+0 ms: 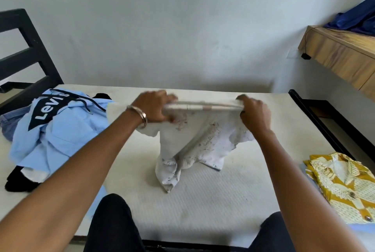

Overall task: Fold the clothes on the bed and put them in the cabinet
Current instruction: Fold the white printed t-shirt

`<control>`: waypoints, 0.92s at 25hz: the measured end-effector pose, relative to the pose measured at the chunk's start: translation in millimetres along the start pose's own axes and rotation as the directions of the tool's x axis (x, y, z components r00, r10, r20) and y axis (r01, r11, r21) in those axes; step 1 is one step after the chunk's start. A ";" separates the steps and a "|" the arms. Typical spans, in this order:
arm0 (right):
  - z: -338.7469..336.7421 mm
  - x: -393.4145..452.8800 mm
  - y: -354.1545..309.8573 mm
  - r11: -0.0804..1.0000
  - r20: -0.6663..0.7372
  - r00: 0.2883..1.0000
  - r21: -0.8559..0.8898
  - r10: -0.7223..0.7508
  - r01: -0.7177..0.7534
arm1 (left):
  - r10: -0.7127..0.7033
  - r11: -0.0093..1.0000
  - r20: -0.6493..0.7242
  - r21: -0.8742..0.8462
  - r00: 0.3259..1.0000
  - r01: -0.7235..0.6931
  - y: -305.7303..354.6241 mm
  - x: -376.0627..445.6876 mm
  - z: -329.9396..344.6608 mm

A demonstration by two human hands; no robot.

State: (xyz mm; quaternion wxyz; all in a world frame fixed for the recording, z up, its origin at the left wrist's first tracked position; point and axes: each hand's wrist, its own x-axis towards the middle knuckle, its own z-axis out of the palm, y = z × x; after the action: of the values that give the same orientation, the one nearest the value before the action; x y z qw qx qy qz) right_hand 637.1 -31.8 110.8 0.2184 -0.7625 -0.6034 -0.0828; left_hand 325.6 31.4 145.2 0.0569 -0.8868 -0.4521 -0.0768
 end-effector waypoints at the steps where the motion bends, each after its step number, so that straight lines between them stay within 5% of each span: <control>1: 12.5 -12.7 3.6 0.999 0.240 0.970 -0.012 -0.029 0.033 | -0.008 0.999 0.244 0.036 0.970 -0.001 3.1 -13.7 23.3; 2: 28.5 -27.6 10.1 0.998 0.548 0.836 -0.028 -0.033 0.057 | -0.036 0.998 0.503 0.058 0.863 0.008 11.8 -29.6 45.5; 4: 55.9 -58.2 23.7 0.987 0.913 0.401 -0.123 0.070 0.106 | -0.064 0.997 0.848 0.028 0.527 0.076 31.3 -61.7 85.1; 5: 65.8 -71.2 28.6 0.974 0.957 0.275 -0.144 0.092 0.176 | -0.052 0.994 0.917 0.011 0.395 0.106 38.2 -73.9 98.2; 7: 76.5 -83.6 31.7 0.955 0.978 0.175 -0.159 0.116 0.251 | -0.078 0.988 0.957 0.036 0.278 0.153 40.5 -82.4 115.5; 8: 77.5 -84.2 28.7 0.950 0.970 0.201 -0.188 0.140 0.248 | -0.129 0.977 0.948 0.070 0.292 0.204 36.4 -79.4 120.1; 10: 79.8 -79.2 22.2 0.934 0.891 0.402 -0.304 0.210 0.186 | -0.354 0.927 0.821 0.245 0.448 0.284 31.5 -65.7 124.1; 12: 79.2 -68.1 12.3 0.912 0.743 0.553 -0.402 0.376 -0.080 | -0.591 0.802 0.561 0.335 0.579 0.494 25.6 -47.2 121.0; 13: 81.7 -57.3 6.6 0.895 0.728 0.528 -0.299 0.438 -0.330 | -0.671 0.711 0.499 0.225 0.548 0.666 22.0 -32.1 117.3; 14: 82.8 -44.5 -1.6 0.765 0.771 0.451 -0.072 0.450 -0.640 | -0.715 0.553 0.519 0.010 0.469 0.833 18.7 -11.9 115.1; 15: 85.0 -24.4 -10.4 0.430 0.859 0.362 0.190 0.363 -0.883 | -0.677 0.250 0.644 -0.255 0.356 0.934 17.3 10.1 114.5; 16: 83.9 -4.0 -19.2 0.019 0.905 0.360 0.365 0.228 -0.931 | -0.520 -0.152 0.798 -0.438 0.305 0.886 18.5 31.5 109.7; 17: 84.9 20.9 -25.7 -0.284 0.886 0.437 0.464 0.154 -0.839 | -0.425 -0.448 0.815 -0.568 0.394 0.690 17.3 52.5 102.6; 18: 82.7 46.9 -35.3 -0.438 0.826 0.541 0.551 0.160 -0.710 | -0.427 -0.606 0.750 -0.652 0.505 0.457 12.2 76.6 97.5; 19: 78.7 74.6 -44.6 -0.479 0.731 0.647 0.657 0.215 -0.583 | -0.494 -0.638 0.635 -0.729 0.594 0.248 0.3 105.0 92.5; 21: 59.4 120.4 -56.2 -0.365 0.456 0.825 0.870 0.333 -0.333 | -0.632 -0.561 0.367 -0.824 0.682 -0.077 -32.0 159.8 87.6; 22: 44.8 136.9 -57.4 -0.248 0.301 0.881 0.944 0.364 -0.220 | -0.691 -0.454 0.231 -0.876 0.685 -0.162 -42.8 175.9 74.1; 23: 31.8 150.0 -54.5 -0.144 0.170 0.917 0.982 0.361 -0.125 | -0.716 -0.231 -0.002 -0.943 0.698 -0.240 -45.6 175.9 48.6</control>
State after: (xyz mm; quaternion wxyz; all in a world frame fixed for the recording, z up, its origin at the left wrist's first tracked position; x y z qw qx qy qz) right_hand 619.4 124.2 153.6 0.7646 -0.4413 -0.2920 0.3678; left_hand 394.7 205.8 131.9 -0.5100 -0.3898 -0.3632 -0.6753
